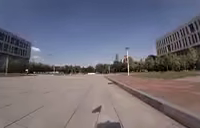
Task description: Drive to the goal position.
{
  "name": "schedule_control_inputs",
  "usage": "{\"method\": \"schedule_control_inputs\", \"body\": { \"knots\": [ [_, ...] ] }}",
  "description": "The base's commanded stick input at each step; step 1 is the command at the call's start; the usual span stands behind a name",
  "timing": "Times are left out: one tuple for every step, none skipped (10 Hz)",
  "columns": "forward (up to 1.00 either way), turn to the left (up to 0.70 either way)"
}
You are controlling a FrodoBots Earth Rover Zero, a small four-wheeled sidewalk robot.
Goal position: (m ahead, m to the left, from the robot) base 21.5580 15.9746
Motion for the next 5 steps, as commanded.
{"method": "schedule_control_inputs", "body": {
  "knots": [
    [0.70, 0.00],
    [0.70, 0.00],
    [0.70, 0.00],
    [0.70, 0.00],
    [0.70, 0.00]
  ]
}}
